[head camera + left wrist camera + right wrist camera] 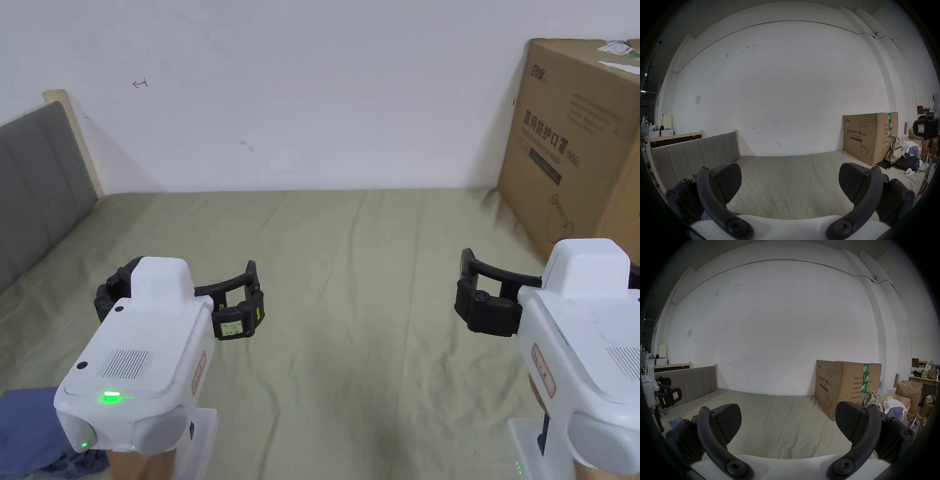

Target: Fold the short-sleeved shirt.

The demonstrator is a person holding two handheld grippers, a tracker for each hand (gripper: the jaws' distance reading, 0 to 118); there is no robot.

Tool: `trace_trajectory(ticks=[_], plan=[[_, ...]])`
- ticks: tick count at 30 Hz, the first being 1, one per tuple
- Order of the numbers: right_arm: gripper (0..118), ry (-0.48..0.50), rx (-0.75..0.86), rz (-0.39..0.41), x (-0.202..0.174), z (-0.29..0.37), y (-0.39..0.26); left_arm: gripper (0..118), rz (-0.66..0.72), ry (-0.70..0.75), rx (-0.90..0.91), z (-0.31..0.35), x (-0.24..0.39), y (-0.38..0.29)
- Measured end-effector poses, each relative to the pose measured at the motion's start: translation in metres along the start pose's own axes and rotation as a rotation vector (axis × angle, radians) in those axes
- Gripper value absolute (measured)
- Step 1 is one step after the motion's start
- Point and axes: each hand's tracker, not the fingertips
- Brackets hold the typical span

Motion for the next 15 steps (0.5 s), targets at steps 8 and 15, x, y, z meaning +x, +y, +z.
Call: trace_trajectory(ticks=[8,15], plan=[[116,-0.038,-0.117,-0.063,-0.005,-0.002,0.003,118,0.004,-0.003,0.001,-0.001,0.0,0.0],[114,-0.175,-0.473,-0.287,0.0,-0.021,0.007,118,0.004,-0.007,-0.004,0.0,-0.001,0.0]])
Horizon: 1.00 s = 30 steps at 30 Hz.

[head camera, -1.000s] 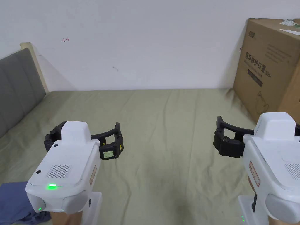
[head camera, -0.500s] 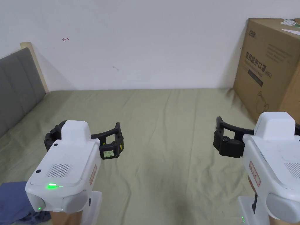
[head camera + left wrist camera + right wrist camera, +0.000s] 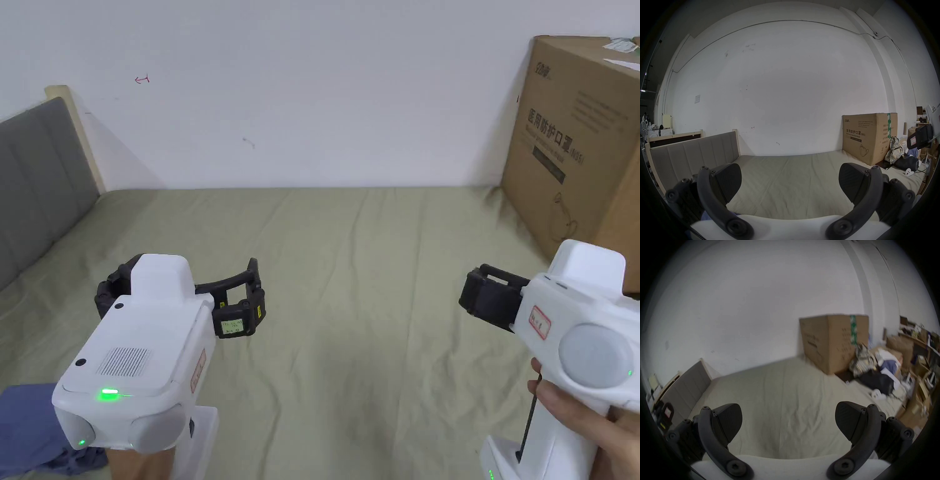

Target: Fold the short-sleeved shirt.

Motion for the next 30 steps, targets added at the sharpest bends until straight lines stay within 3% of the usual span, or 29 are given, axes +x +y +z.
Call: trace_trajectory(ticks=[7,21,30], plan=[[114,0.05,-0.058,-0.027,-0.002,0.006,0.015,118,0.012,0.003,-0.002,-0.002,-0.001,-0.001],[114,0.023,0.053,0.079,-0.015,0.011,0.01,118,0.014,0.007,-0.003,-0.001,-0.004,-0.002],[114,0.112,0.316,0.141,-0.009,0.014,-0.001,118,0.014,0.011,0.004,0.0,-0.004,-0.001]])
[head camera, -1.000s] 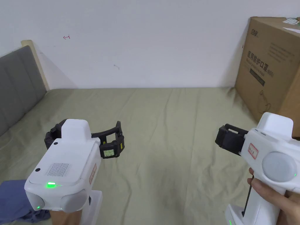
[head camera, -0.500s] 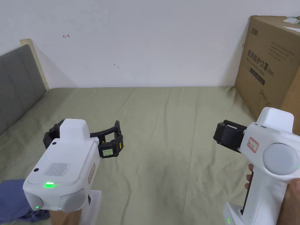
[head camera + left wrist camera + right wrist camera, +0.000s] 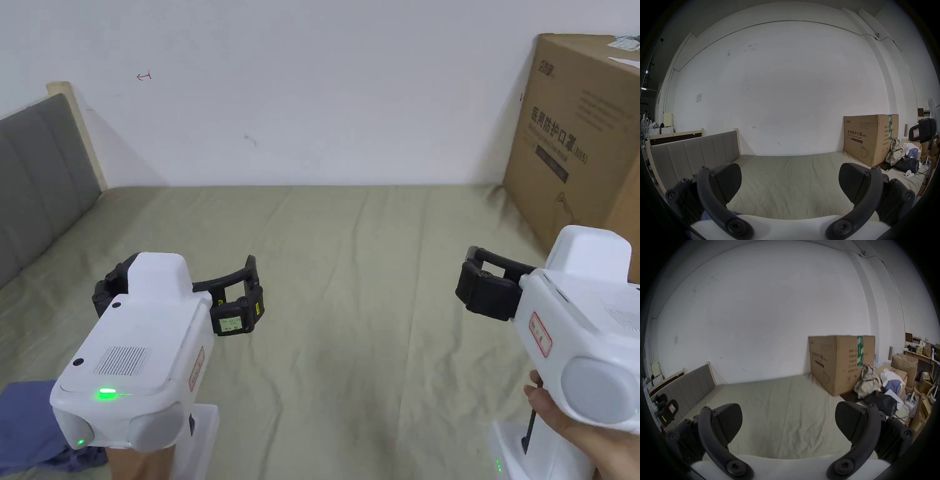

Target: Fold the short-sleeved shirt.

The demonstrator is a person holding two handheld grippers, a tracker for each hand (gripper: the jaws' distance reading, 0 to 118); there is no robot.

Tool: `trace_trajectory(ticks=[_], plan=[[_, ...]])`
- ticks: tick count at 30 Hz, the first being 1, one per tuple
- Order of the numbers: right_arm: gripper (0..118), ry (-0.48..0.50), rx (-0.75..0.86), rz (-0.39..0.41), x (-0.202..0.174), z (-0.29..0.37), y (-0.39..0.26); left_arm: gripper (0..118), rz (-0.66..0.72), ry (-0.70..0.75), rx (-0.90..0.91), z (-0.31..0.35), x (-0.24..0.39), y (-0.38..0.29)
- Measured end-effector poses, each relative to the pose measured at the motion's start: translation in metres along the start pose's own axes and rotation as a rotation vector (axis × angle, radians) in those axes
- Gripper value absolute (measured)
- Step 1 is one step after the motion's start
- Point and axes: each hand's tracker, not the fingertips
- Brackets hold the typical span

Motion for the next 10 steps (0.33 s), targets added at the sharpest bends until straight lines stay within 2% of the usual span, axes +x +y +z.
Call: trace_trajectory(ticks=[10], plan=[[115,0.01,0.195,0.046,0.004,0.009,-0.015,118,-0.007,0.003,0.011,-0.001,-0.001,0.001]])
